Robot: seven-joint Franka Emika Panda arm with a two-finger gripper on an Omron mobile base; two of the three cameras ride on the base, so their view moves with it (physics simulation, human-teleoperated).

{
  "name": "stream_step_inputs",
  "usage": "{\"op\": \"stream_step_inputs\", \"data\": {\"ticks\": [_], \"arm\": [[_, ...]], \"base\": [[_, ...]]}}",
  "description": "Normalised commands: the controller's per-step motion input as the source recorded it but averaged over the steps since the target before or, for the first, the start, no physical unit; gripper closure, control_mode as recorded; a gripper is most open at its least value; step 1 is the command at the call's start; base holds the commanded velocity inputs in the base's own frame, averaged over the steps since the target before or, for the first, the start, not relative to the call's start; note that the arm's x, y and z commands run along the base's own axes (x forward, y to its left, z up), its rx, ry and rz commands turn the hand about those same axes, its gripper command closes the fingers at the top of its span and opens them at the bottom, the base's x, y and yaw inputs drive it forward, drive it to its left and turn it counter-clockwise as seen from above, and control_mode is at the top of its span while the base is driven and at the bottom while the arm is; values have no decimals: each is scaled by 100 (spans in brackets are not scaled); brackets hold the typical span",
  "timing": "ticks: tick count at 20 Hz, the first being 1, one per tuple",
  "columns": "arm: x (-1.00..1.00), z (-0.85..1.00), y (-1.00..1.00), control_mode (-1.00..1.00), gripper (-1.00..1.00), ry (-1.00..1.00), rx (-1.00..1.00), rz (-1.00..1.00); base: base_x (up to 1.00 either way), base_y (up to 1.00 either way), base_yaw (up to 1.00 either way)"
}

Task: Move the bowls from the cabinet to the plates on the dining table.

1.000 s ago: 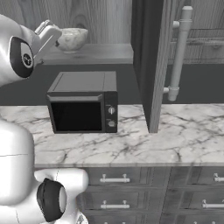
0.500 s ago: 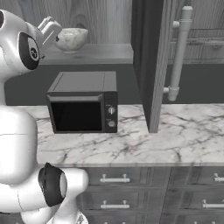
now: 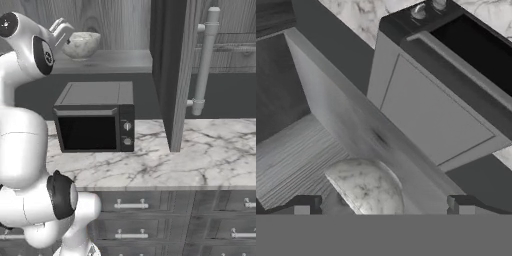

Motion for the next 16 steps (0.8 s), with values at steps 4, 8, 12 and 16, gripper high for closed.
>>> {"op": "stream_step_inputs", "data": {"ticks": [4, 8, 12, 16], "arm": [[50, 0, 0, -100, -100, 0, -2, 6], [52, 6, 0, -100, -100, 0, -4, 5], [47, 23, 0, -100, -100, -2, -9, 4], [44, 17, 1, -100, -100, -2, -10, 4]], "base": [[0, 0, 0], [0, 0, 0], [0, 0, 0], [0, 0, 0]]}}
